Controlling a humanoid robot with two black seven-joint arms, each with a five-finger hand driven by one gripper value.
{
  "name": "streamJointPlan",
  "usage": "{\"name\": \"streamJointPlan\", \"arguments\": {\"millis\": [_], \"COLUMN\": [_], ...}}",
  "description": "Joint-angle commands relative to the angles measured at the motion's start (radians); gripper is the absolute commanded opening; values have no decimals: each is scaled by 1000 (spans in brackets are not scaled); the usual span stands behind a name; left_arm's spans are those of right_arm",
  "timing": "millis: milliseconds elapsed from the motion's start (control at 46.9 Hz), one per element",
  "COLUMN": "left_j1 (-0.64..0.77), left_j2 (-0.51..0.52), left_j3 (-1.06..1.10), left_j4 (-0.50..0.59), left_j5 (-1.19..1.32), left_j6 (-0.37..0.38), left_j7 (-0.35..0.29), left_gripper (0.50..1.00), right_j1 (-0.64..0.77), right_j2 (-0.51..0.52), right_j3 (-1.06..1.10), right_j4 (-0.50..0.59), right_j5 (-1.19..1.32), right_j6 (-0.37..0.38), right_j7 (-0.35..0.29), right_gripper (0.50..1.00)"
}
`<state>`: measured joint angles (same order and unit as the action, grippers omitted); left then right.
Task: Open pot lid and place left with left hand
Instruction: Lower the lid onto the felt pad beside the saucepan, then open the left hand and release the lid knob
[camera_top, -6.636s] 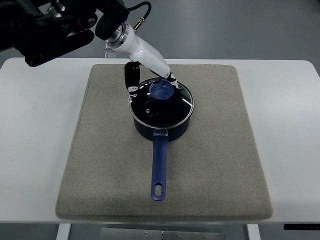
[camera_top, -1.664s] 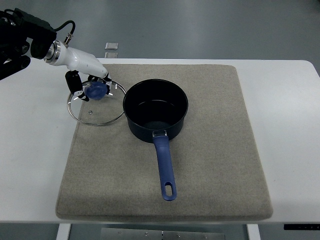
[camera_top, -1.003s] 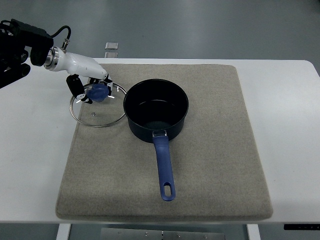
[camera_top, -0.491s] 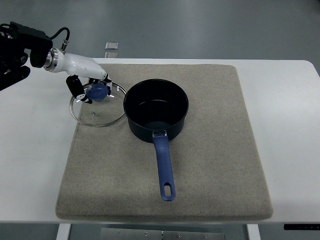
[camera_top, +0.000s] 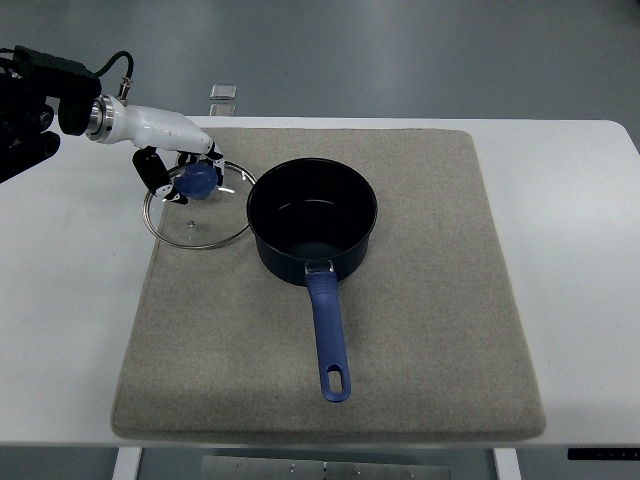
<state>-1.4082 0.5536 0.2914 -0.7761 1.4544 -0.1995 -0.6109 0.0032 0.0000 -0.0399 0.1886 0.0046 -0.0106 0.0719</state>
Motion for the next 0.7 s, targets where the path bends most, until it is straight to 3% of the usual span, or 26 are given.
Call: {"name": "streamJointPlan", "arguments": {"millis": [0,277,448,597,683], "left_j1": [5,14,15,20,22], "left_j2": [-1,-3,-3,-3,-3], "left_j3": [2,-5,-3,-3,-3], "left_j4": [0,0,1,0,1], "left_j5": [0,-19,-54,-54,-55], "left_j6": [0,2,0,2,8], "left_j7": [0,0,0,0,0], "left_gripper": [500,500,653,664,743], "right_j1": [1,0,0,0,0], "right_j2": [0,0,0,0,0], "right_j3": [0,0,0,0,0], "right_j4": [0,0,0,0,0], "right_j5": [0,0,0,0,0], "right_j6": [0,0,0,0,0], "right_j7": [-1,-1,0,0,0], "right_gripper": [917,917,917,917,917]}}
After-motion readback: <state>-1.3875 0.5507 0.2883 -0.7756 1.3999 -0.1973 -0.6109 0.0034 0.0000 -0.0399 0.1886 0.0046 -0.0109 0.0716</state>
